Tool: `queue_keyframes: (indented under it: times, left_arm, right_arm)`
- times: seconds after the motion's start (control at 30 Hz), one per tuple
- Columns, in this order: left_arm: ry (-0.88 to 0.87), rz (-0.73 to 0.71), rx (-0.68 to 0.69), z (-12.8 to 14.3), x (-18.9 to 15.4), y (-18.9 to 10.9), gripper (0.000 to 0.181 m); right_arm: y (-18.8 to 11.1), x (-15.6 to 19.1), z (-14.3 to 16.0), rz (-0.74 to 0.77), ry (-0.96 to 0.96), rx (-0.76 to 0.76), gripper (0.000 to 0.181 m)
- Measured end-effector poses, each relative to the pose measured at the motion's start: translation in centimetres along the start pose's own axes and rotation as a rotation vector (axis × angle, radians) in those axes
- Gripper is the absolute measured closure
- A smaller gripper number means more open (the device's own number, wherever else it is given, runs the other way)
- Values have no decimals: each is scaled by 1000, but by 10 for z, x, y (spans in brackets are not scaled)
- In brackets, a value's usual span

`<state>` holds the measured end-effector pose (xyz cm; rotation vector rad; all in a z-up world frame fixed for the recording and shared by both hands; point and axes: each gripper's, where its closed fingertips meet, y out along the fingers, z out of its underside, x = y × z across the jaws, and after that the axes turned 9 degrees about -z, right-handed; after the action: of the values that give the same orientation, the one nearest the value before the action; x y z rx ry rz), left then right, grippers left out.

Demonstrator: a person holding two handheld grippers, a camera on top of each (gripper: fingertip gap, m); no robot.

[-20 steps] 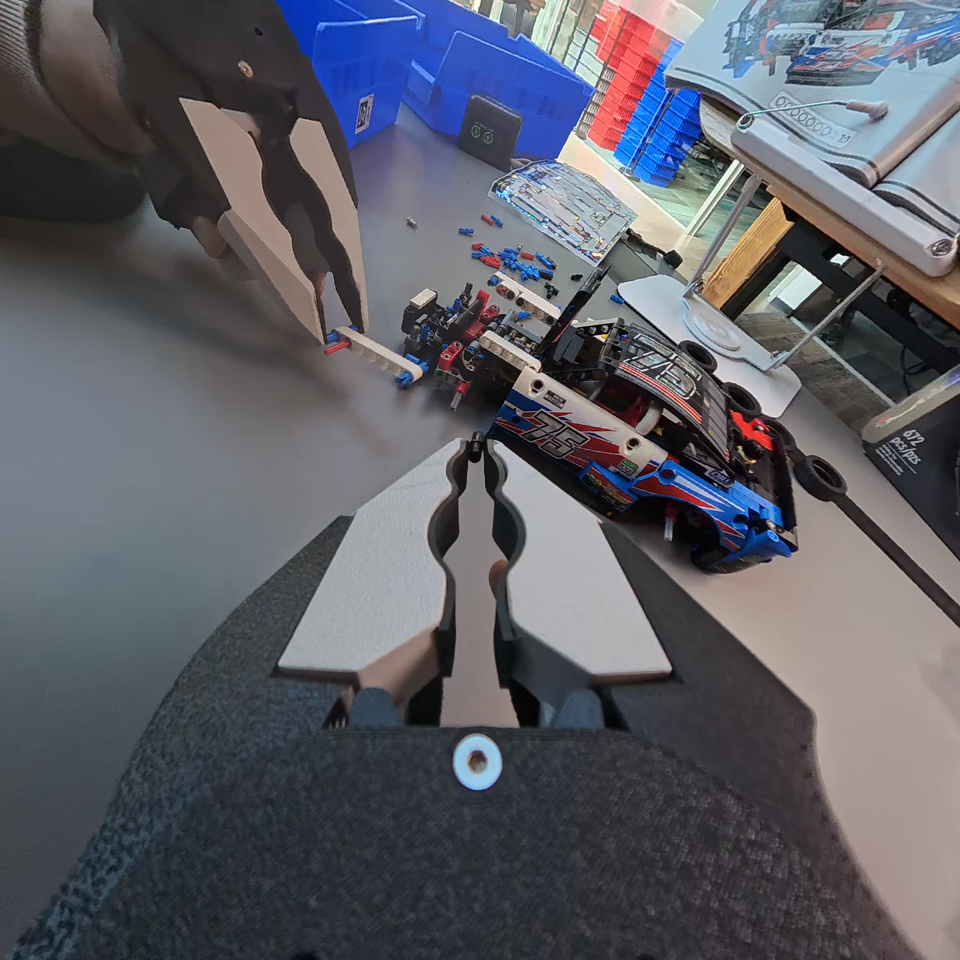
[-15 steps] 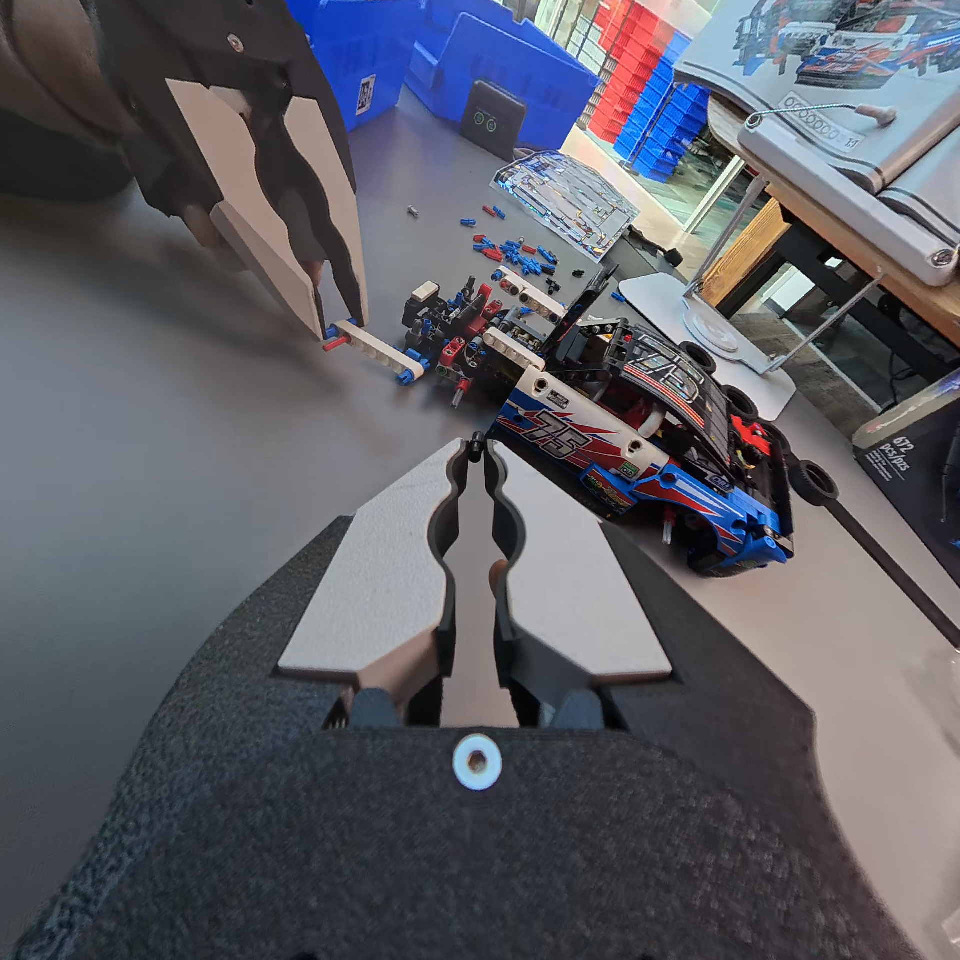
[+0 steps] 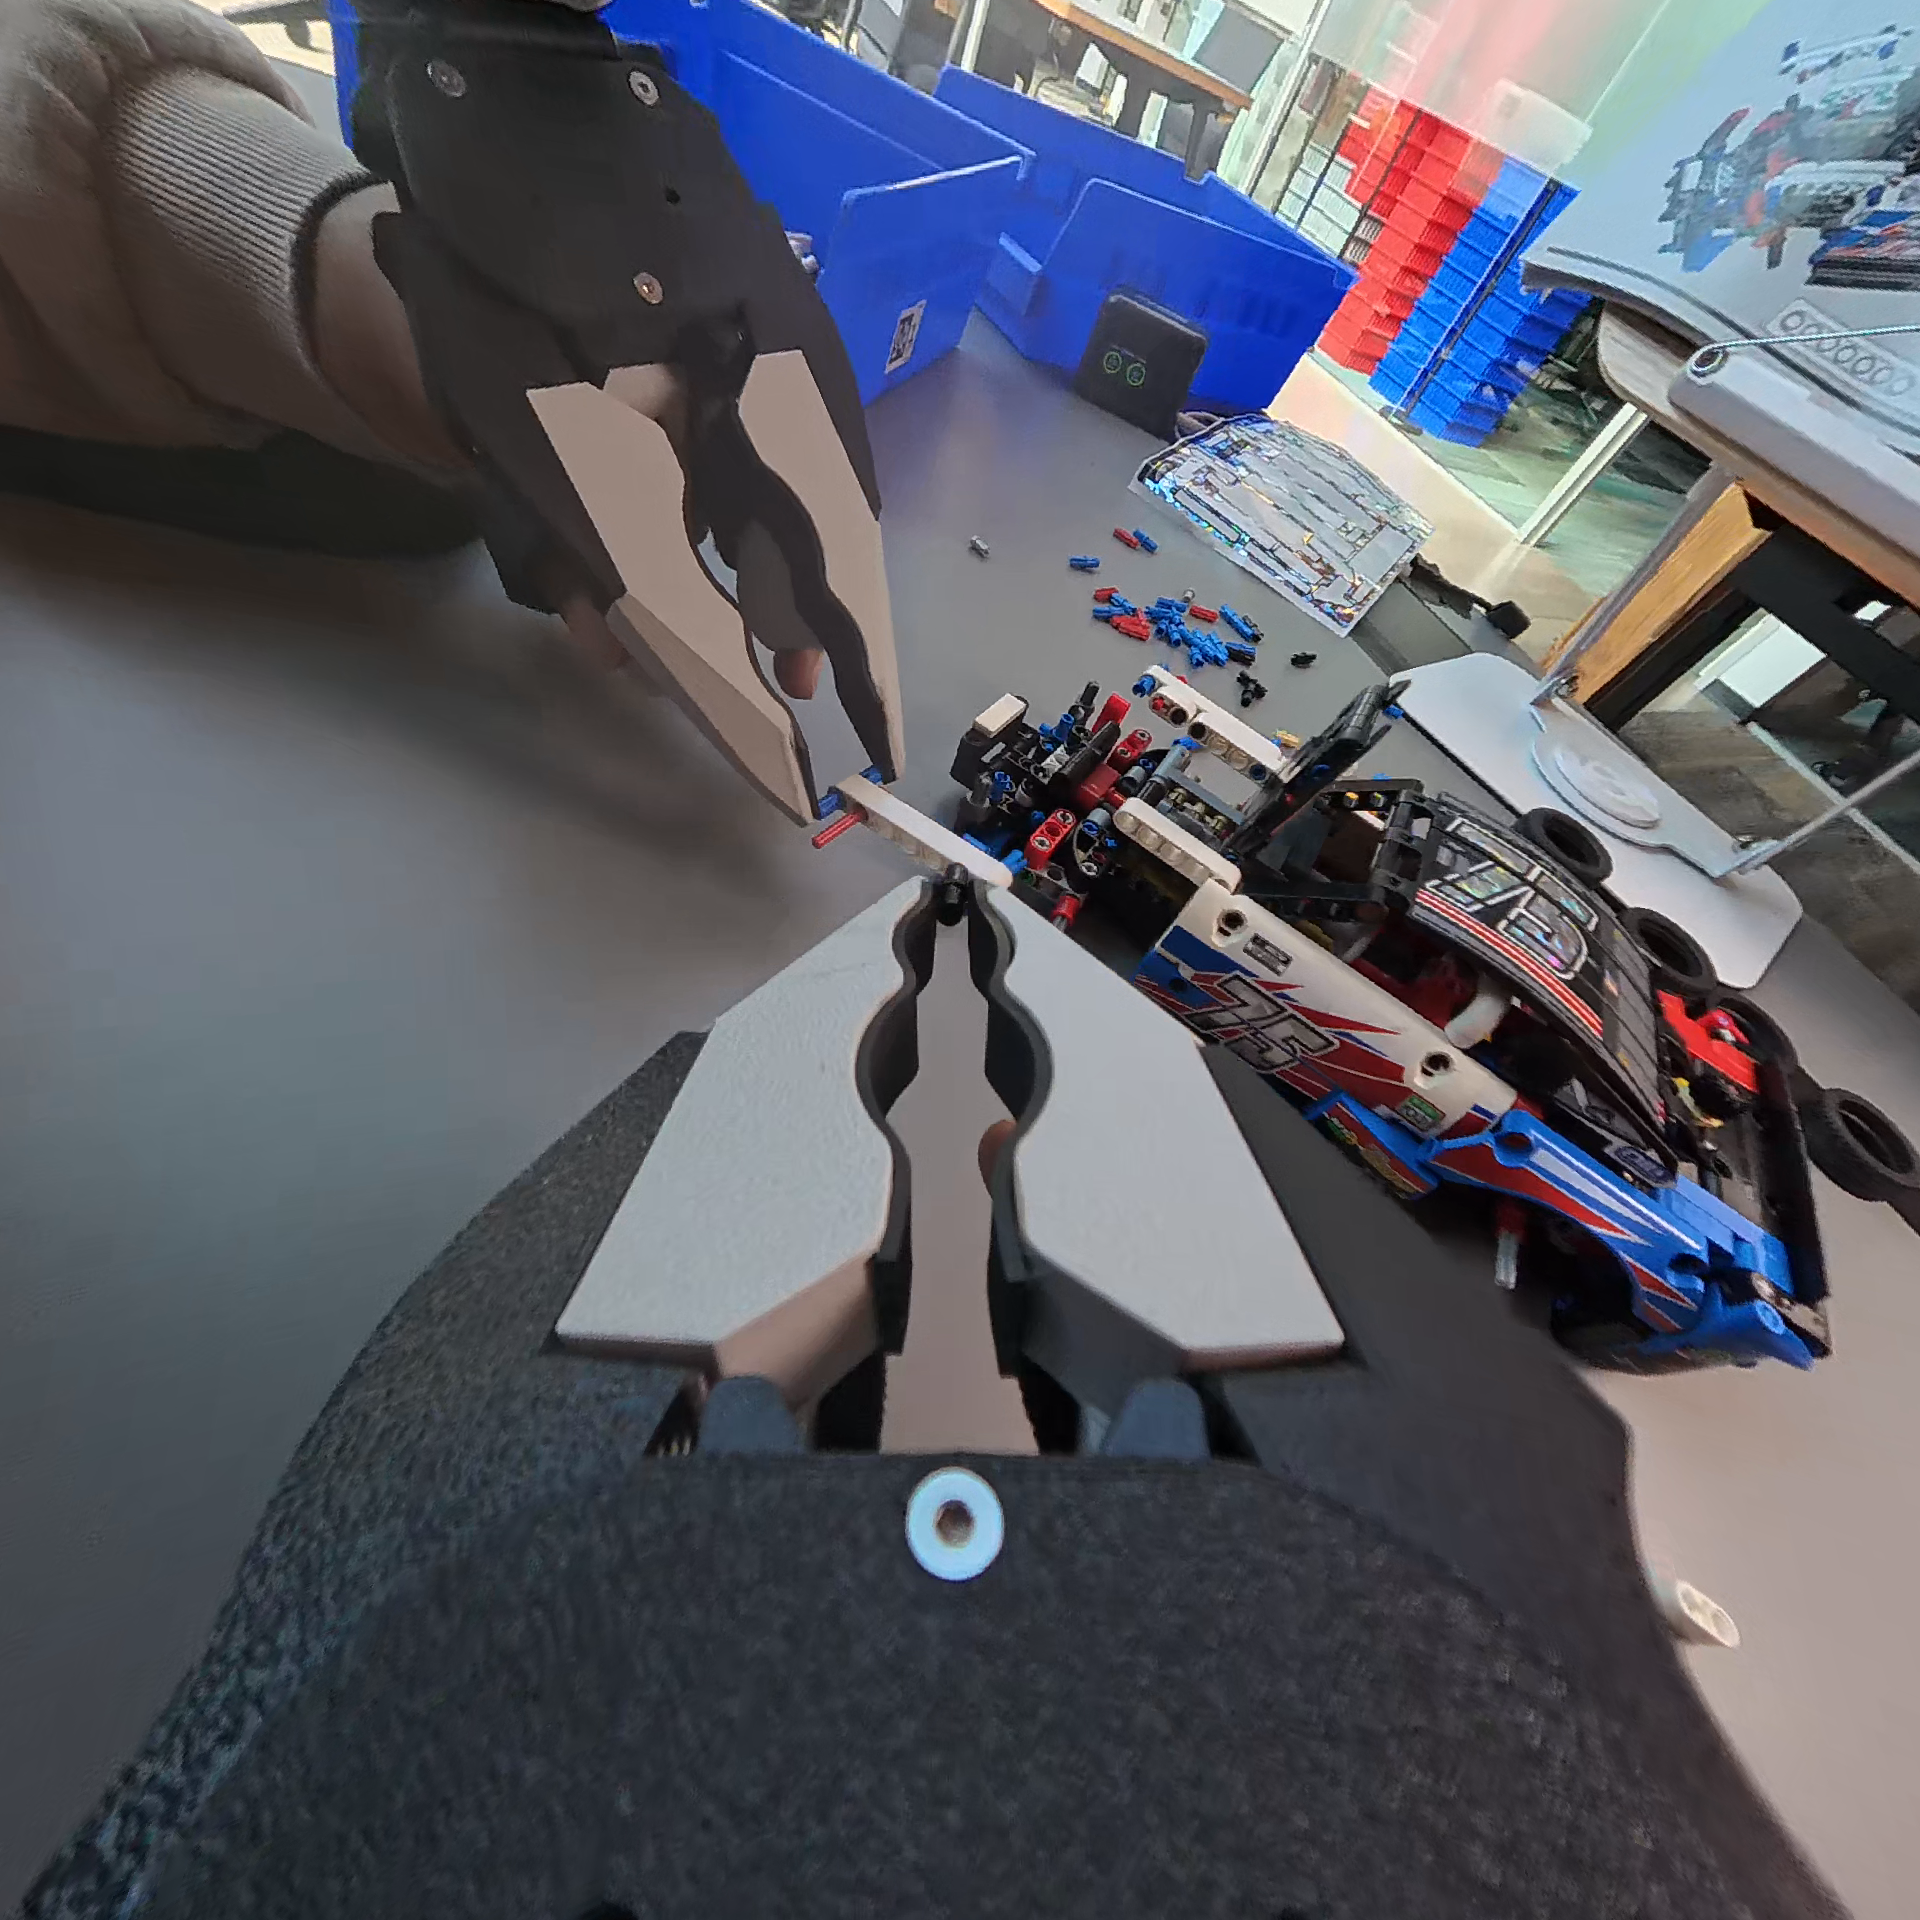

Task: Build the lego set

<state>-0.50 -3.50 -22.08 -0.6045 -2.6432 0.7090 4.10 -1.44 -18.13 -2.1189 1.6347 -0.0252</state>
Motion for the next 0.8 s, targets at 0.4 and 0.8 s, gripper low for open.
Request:
queue_keyframes:
  times: [0.4, 0.8]
  left_arm:
    - [-95, -103, -170, -24, 23, -14, 159]
    - [-182, -95, -238, -34, 25, -18, 159]
  right_arm:
    - [39, -5, -31, -37, 102, -101, 178]
    - [32, -14, -36, -48, 331, -231, 178]
